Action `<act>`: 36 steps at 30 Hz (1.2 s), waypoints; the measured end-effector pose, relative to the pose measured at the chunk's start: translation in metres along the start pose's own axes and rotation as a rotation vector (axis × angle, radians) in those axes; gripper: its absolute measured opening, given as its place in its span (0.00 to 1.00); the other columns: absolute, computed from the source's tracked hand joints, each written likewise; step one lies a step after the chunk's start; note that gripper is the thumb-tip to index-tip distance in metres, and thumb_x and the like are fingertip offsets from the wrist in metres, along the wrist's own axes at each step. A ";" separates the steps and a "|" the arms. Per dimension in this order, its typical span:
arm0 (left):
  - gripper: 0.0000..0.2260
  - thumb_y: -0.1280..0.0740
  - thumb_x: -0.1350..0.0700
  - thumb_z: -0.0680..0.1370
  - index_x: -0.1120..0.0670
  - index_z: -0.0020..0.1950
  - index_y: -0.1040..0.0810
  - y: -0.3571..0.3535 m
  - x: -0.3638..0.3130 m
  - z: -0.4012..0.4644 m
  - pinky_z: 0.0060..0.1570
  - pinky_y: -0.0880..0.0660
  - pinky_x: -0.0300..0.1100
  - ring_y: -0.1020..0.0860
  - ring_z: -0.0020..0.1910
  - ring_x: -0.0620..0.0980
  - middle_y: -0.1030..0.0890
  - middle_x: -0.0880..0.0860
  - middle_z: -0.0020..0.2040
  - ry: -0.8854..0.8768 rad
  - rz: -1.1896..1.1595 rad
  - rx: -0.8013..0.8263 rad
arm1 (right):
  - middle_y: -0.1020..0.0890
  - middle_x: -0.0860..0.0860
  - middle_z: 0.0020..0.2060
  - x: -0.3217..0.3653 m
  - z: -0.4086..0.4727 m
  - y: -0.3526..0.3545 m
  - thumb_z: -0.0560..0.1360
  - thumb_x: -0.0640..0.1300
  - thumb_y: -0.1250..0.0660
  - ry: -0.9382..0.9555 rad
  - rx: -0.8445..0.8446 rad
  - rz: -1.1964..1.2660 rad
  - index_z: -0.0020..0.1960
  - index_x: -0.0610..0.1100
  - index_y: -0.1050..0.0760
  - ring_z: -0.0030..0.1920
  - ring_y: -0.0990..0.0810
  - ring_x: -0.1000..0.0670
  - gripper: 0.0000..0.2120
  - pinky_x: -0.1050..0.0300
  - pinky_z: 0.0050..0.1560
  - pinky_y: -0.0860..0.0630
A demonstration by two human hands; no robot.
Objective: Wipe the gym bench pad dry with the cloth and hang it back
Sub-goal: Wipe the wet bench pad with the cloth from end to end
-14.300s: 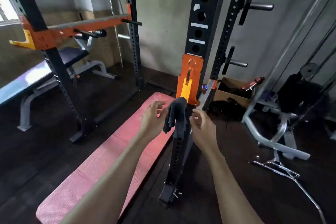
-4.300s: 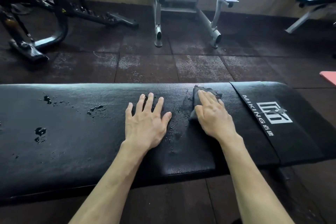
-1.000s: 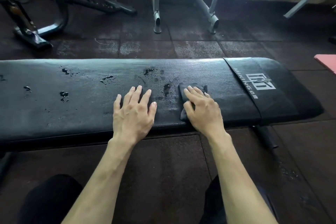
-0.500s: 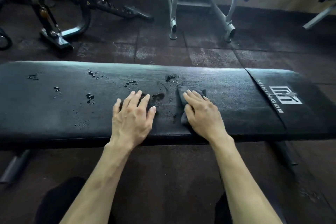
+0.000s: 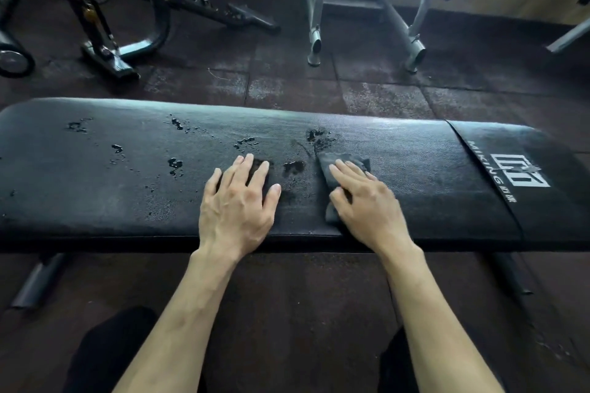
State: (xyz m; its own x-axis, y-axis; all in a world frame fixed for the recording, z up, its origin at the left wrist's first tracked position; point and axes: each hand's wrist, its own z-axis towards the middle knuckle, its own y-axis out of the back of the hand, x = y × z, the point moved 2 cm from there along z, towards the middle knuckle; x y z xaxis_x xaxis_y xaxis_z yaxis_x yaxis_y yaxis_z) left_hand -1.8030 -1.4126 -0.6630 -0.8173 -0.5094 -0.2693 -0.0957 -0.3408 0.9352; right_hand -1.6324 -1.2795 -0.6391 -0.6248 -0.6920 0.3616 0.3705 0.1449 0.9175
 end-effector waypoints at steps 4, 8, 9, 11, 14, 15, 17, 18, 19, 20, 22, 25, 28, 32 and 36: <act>0.27 0.50 0.38 0.81 0.48 0.76 0.30 0.000 -0.001 0.001 0.78 0.45 0.54 0.38 0.79 0.50 0.33 0.53 0.79 0.003 0.006 0.002 | 0.28 0.52 0.73 -0.034 0.009 0.014 0.77 0.50 0.43 -0.163 -0.025 -0.085 0.69 0.49 0.26 0.73 0.30 0.47 0.21 0.45 0.72 0.32; 0.27 0.50 0.38 0.81 0.48 0.76 0.31 -0.001 0.000 0.000 0.79 0.45 0.54 0.38 0.79 0.50 0.33 0.53 0.79 0.003 0.011 -0.004 | 0.27 0.44 0.69 -0.002 0.042 -0.002 0.81 0.45 0.48 -0.134 -0.025 -0.115 0.65 0.40 0.29 0.70 0.30 0.42 0.17 0.43 0.71 0.34; 0.27 0.50 0.38 0.81 0.47 0.76 0.31 -0.001 0.000 0.000 0.79 0.45 0.54 0.38 0.79 0.50 0.33 0.53 0.79 0.004 0.009 -0.004 | 0.27 0.45 0.70 0.010 0.041 -0.009 0.81 0.45 0.48 -0.081 -0.016 -0.101 0.67 0.40 0.29 0.71 0.30 0.43 0.18 0.45 0.72 0.36; 0.27 0.50 0.38 0.81 0.47 0.76 0.31 -0.001 0.000 0.001 0.79 0.45 0.54 0.38 0.79 0.49 0.33 0.52 0.79 0.008 0.004 -0.004 | 0.29 0.48 0.73 0.024 0.025 -0.017 0.81 0.46 0.46 0.015 -0.002 -0.062 0.71 0.43 0.30 0.75 0.34 0.48 0.21 0.49 0.76 0.40; 0.27 0.50 0.38 0.81 0.47 0.76 0.31 -0.002 0.001 0.001 0.79 0.45 0.54 0.38 0.79 0.49 0.33 0.52 0.79 0.007 -0.001 -0.004 | 0.28 0.53 0.72 0.018 -0.011 -0.012 0.78 0.48 0.42 0.052 -0.028 0.002 0.71 0.49 0.27 0.75 0.35 0.56 0.23 0.54 0.77 0.42; 0.27 0.50 0.38 0.81 0.47 0.77 0.31 -0.002 0.001 0.001 0.79 0.45 0.54 0.39 0.79 0.49 0.34 0.52 0.79 0.006 -0.004 -0.001 | 0.27 0.54 0.72 0.008 -0.017 -0.008 0.77 0.49 0.42 0.028 -0.044 0.010 0.70 0.50 0.26 0.74 0.33 0.56 0.23 0.54 0.77 0.40; 0.27 0.50 0.38 0.81 0.47 0.77 0.31 -0.001 0.000 0.001 0.79 0.46 0.53 0.39 0.79 0.49 0.34 0.52 0.79 0.005 -0.005 -0.001 | 0.28 0.55 0.72 -0.009 -0.015 0.001 0.76 0.51 0.44 -0.061 -0.061 -0.017 0.70 0.52 0.26 0.73 0.31 0.53 0.23 0.50 0.75 0.35; 0.27 0.50 0.38 0.81 0.47 0.77 0.31 0.000 0.000 0.001 0.79 0.46 0.53 0.39 0.79 0.49 0.34 0.52 0.79 0.005 -0.006 -0.003 | 0.28 0.53 0.73 -0.013 -0.007 0.002 0.78 0.52 0.45 -0.107 -0.062 -0.054 0.70 0.50 0.27 0.73 0.30 0.50 0.23 0.49 0.73 0.34; 0.27 0.50 0.38 0.81 0.47 0.77 0.31 0.000 0.000 0.002 0.79 0.46 0.53 0.39 0.79 0.49 0.34 0.52 0.79 0.005 -0.008 -0.001 | 0.29 0.51 0.73 -0.012 0.003 0.002 0.79 0.51 0.46 -0.137 -0.054 -0.096 0.71 0.48 0.29 0.73 0.31 0.47 0.23 0.47 0.72 0.34; 0.27 0.50 0.38 0.81 0.47 0.77 0.31 0.000 0.000 0.002 0.79 0.46 0.53 0.39 0.79 0.49 0.34 0.52 0.79 0.005 -0.010 0.001 | 0.31 0.48 0.74 -0.005 0.013 -0.001 0.81 0.49 0.48 -0.143 -0.046 -0.134 0.72 0.44 0.31 0.73 0.32 0.45 0.22 0.47 0.72 0.36; 0.27 0.50 0.38 0.81 0.47 0.77 0.31 -0.001 0.000 0.002 0.79 0.46 0.53 0.38 0.79 0.49 0.34 0.52 0.79 0.007 -0.014 0.001 | 0.33 0.44 0.75 0.017 0.027 -0.011 0.83 0.49 0.50 -0.107 -0.027 -0.163 0.74 0.40 0.35 0.75 0.36 0.44 0.23 0.47 0.75 0.41; 0.27 0.48 0.38 0.80 0.47 0.76 0.30 0.000 -0.001 0.003 0.78 0.45 0.53 0.38 0.79 0.49 0.33 0.52 0.79 0.015 -0.026 -0.007 | 0.33 0.45 0.75 0.043 0.022 -0.026 0.83 0.49 0.49 -0.026 -0.014 -0.129 0.74 0.41 0.35 0.76 0.37 0.46 0.23 0.48 0.76 0.43; 0.27 0.48 0.38 0.80 0.47 0.75 0.29 0.001 0.000 0.002 0.78 0.45 0.54 0.38 0.79 0.49 0.32 0.52 0.79 0.017 -0.036 0.001 | 0.33 0.51 0.75 0.038 0.002 -0.021 0.81 0.47 0.45 -0.008 -0.016 -0.077 0.75 0.45 0.33 0.76 0.38 0.52 0.23 0.54 0.76 0.44; 0.27 0.48 0.38 0.81 0.46 0.76 0.30 0.001 0.000 0.002 0.78 0.46 0.53 0.38 0.79 0.49 0.33 0.52 0.79 0.017 -0.037 0.004 | 0.33 0.53 0.75 0.011 0.007 -0.010 0.81 0.49 0.45 -0.088 -0.011 -0.070 0.74 0.49 0.32 0.75 0.35 0.49 0.22 0.49 0.74 0.39; 0.26 0.48 0.38 0.81 0.47 0.75 0.29 0.002 0.000 0.003 0.77 0.45 0.54 0.38 0.79 0.49 0.32 0.52 0.78 0.012 -0.021 0.000 | 0.33 0.46 0.75 0.017 0.045 -0.016 0.84 0.49 0.50 -0.123 -0.017 -0.123 0.74 0.42 0.35 0.76 0.37 0.45 0.22 0.46 0.76 0.42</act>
State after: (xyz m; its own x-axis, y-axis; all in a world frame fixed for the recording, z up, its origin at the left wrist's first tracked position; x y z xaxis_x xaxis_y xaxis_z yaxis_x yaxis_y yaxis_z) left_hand -1.8046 -1.4108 -0.6604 -0.8083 -0.5117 -0.2913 -0.1124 -0.3516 0.9294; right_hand -1.6795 -1.2617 -0.6404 -0.7453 -0.6117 0.2652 0.2970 0.0515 0.9535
